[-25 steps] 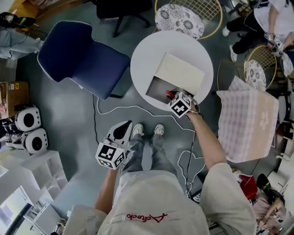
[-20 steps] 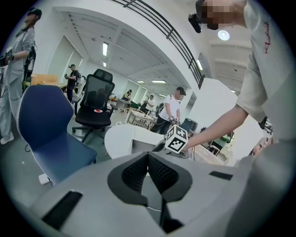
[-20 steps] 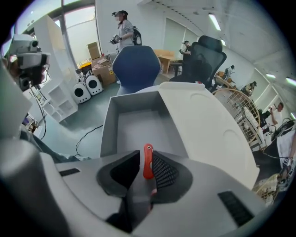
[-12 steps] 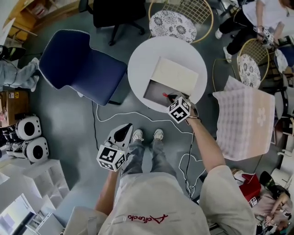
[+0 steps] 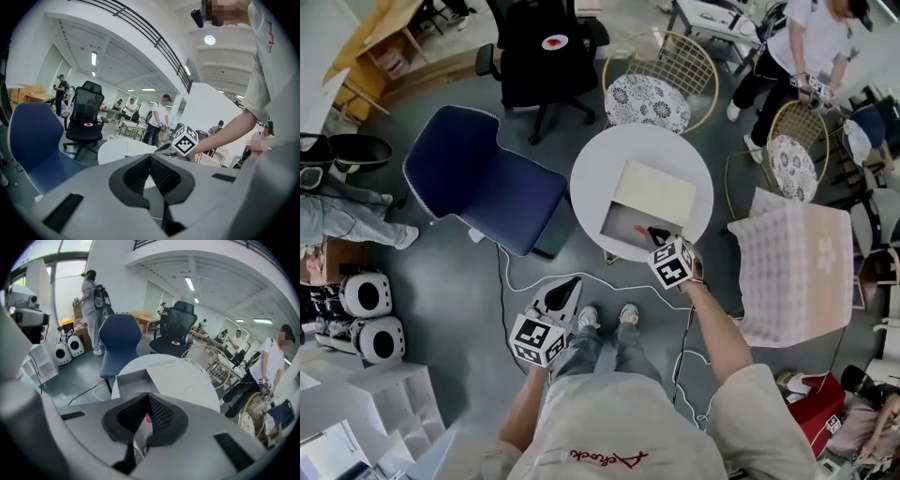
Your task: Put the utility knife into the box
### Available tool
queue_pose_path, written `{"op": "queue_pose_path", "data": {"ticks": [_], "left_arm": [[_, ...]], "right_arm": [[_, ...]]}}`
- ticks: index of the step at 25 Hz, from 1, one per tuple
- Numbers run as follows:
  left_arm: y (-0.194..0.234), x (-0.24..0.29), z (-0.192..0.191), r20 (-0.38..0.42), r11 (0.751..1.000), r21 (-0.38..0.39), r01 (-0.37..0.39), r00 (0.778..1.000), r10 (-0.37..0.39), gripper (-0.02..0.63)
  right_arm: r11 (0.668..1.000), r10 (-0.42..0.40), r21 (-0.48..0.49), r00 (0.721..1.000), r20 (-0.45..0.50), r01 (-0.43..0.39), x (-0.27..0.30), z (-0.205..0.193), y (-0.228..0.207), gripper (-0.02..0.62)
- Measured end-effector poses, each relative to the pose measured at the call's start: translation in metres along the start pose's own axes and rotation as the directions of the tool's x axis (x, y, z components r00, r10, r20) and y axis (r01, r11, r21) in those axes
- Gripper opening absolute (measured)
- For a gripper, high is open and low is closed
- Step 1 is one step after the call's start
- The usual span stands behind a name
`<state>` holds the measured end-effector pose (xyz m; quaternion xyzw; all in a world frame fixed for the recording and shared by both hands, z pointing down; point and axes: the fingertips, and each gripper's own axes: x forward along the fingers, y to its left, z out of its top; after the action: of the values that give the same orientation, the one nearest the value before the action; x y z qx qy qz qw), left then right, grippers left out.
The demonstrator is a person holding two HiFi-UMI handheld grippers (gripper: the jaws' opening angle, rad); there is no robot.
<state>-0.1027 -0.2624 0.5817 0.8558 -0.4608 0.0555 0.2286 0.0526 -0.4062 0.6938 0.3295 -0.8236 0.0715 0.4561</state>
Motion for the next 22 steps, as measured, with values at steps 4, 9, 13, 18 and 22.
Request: {"op": "queue_pose_path", "data": {"ticks": [4,9,13,18,22], "left_arm": [[-0.010,-0.007,0.015,0.030,0.999,0.033,0.040,0.999,-0.041,0.012],[-0.008,-0.010,0.040,0.075,0.994,0.081,0.079,0.994,-0.085,0.011],[-0.013,-0.008,0.053,0.089,0.987,0.109,0.116,0.988,-0.126,0.011],[-0.029,0.003,0.064,0.099,0.971,0.158,0.177,0.976,-0.194,0.012],[-0.037,0.003,0.067,0.093,0.964,0.171,0.205,0.970,-0.223,0.011]], "right_arm": [[0.986,-0.067,0.158,0.991,0.117,0.048,-0.034,0.026,-0.002,0.017],[0.952,-0.155,0.295,0.963,0.219,0.086,-0.070,0.052,-0.004,0.017],[0.897,-0.227,0.434,0.926,0.301,0.079,-0.104,0.059,-0.003,0.017],[0.775,-0.356,0.632,0.842,0.406,0.023,-0.152,0.053,-0.007,0.017],[0.732,-0.407,0.681,0.809,0.423,0.011,-0.175,0.040,0.005,0.017]]}}
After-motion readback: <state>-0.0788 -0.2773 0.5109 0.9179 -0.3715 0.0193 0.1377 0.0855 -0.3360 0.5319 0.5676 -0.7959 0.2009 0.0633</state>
